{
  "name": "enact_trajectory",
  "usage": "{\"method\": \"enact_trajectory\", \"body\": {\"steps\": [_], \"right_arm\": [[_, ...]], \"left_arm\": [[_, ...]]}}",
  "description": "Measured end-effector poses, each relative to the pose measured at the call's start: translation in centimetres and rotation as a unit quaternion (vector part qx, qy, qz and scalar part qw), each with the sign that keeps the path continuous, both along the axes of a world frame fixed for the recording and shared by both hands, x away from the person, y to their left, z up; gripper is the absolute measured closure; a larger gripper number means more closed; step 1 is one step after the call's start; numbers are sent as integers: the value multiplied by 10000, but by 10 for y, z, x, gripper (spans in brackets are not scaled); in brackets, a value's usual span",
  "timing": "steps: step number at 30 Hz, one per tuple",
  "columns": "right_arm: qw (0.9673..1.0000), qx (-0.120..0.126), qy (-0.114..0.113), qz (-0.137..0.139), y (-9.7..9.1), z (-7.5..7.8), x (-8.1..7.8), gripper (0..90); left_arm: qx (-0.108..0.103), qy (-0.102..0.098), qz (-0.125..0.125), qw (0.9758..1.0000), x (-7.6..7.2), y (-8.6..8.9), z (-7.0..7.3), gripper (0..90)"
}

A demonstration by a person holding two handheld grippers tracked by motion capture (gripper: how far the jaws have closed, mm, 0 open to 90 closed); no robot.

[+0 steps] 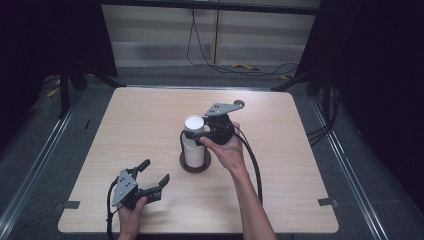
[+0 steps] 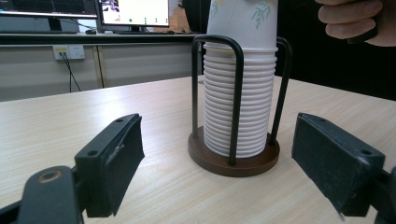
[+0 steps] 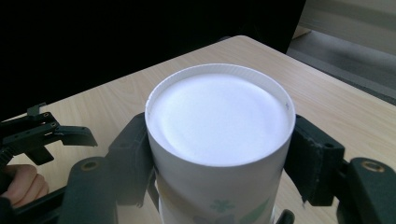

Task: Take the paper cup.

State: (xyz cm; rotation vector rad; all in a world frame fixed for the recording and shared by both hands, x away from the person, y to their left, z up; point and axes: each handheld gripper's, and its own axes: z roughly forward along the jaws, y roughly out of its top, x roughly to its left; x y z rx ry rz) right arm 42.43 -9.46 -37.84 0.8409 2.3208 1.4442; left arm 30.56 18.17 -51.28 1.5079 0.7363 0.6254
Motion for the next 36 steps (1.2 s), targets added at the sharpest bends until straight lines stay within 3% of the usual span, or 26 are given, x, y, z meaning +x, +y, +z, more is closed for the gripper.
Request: {"method": "enact_trajectory", "body": {"steps": [12,36], "right_arm": [[9996,164,-216,-16,-3,12,-2,327],[9974,617,-380,-45,-10,27,-6,341]], "left_arm": [[-2,13,-4,10000,0,0,0,164],[-11,3,3,10000,0,0,0,164]]}}
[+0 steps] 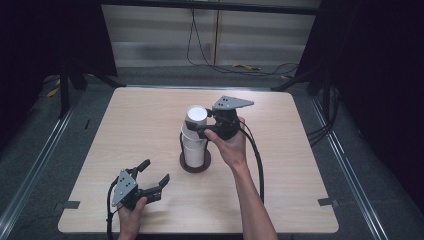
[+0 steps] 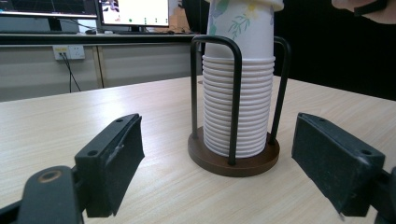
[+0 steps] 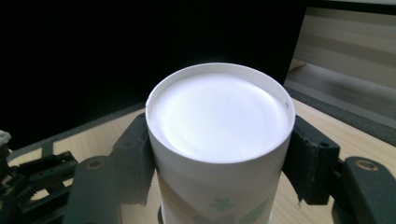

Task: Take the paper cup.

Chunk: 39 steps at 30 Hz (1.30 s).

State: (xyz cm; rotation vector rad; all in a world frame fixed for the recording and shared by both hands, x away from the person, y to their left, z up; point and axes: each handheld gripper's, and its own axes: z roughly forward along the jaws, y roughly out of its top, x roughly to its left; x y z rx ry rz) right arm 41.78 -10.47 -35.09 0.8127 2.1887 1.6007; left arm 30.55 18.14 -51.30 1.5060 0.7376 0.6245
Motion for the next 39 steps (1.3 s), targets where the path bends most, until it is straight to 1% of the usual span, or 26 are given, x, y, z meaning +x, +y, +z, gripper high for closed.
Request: {"method": "enact_trajectory", "body": {"steps": [4,8,10,16,18,22,29,30,33,35,37,38,39], "right_arm": [[10000,22,-87,18,0,4,-1,343],[9999,88,-108,-7,-2,5,-1,347],[9998,155,-137,24,-3,6,-2,349],[9991,361,-237,-22,-9,10,-4,353],[9987,449,-252,23,-11,11,-5,356],[9987,417,-284,52,-12,12,-6,359],[9979,537,-353,47,-15,15,-10,361],[9975,589,-396,22,-19,16,-11,361],[9966,709,-411,11,-24,18,-13,361],[9963,731,-448,-24,-28,20,-15,361],[9962,757,-435,-43,-30,20,-16,360],[9955,839,-438,-76,-34,21,-19,360],[9952,853,-474,-80,-35,22,-21,360]], "left_arm": [[3,-6,-8,10000,0,0,0,164],[1,-3,-4,10000,0,0,0,164],[-1,0,-3,10000,0,0,0,164],[10,0,-20,10000,0,0,0,164],[24,-3,-20,10000,0,0,0,164],[9,-1,-16,10000,0,0,0,164],[6,-11,-23,10000,0,0,0,164],[8,-13,-19,10000,0,0,0,164],[2,-5,-17,10000,0,0,0,164],[-1,-4,-15,10000,0,0,0,164],[18,3,-25,10000,1,0,0,164],[36,16,-23,10000,1,0,0,164],[9,22,-18,10000,1,0,0,164]]}}
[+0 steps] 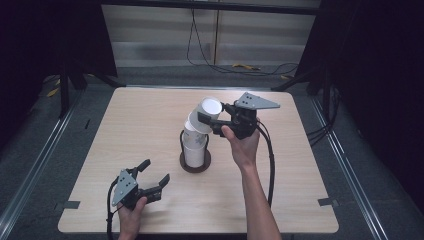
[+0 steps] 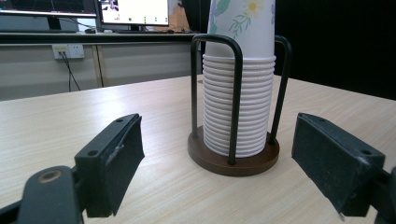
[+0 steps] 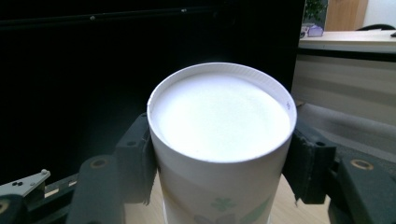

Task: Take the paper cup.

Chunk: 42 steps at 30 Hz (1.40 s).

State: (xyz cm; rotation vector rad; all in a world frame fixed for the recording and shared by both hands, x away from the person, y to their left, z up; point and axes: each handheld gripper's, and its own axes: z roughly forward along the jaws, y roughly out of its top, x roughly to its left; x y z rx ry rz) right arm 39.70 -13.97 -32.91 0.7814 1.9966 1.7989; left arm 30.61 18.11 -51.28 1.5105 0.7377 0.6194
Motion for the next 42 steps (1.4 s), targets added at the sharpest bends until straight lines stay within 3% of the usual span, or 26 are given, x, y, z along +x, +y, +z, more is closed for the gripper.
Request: {"method": "enact_trajectory", "body": {"steps": [14,16,24,27,37,42], "right_arm": [[9997,43,-49,-217,-26,-4,-17,360],[9996,137,-11,-261,-36,-11,-23,360],[9993,55,25,-361,-47,-26,-36,360],[9992,90,65,-372,-49,-31,-40,360],[9991,86,193,-357,-55,-50,-51,361],[9991,96,271,-318,-58,-59,-57,361]], "left_arm": [[30,37,0,10000,1,1,0,164],[46,28,5,10000,1,1,0,164],[54,-20,85,9999,-1,-1,0,164],[84,74,21,9999,1,0,1,172],[-113,271,-179,9994,5,2,1,164],[-33,284,-313,9991,4,-5,6,164]]}}
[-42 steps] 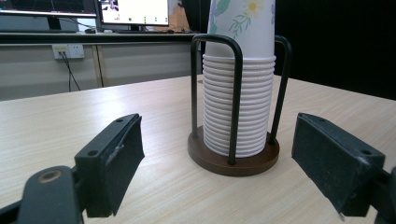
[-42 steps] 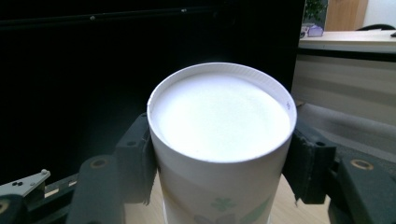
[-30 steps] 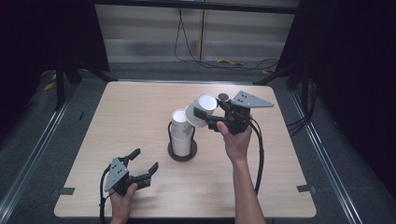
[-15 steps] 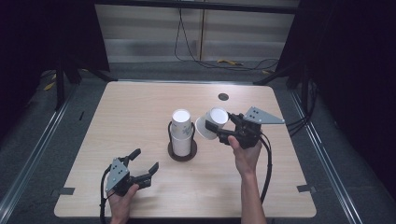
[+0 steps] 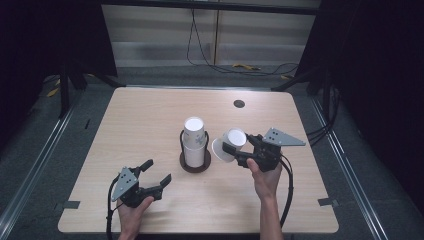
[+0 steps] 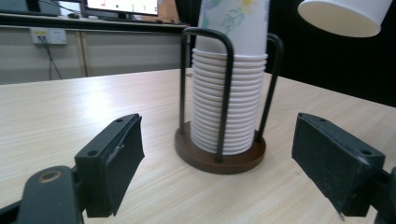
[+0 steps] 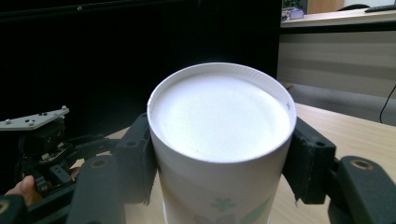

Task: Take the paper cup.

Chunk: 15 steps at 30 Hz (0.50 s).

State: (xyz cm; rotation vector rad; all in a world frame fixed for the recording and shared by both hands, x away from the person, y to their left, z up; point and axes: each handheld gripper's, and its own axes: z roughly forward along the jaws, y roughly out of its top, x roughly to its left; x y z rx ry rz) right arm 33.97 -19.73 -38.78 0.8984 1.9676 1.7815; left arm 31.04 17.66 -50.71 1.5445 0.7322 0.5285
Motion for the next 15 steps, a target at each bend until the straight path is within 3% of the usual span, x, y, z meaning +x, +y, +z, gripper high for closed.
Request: {"method": "enact_trajectory", "body": {"steps": [3,15], "right_arm": [[10000,12,37,54,2,-6,-3,360],[9992,32,215,323,17,-31,-7,361]], "left_arm": [[167,-63,-79,9998,0,-6,4,165],[281,-28,-777,9966,3,-30,13,177]]}}
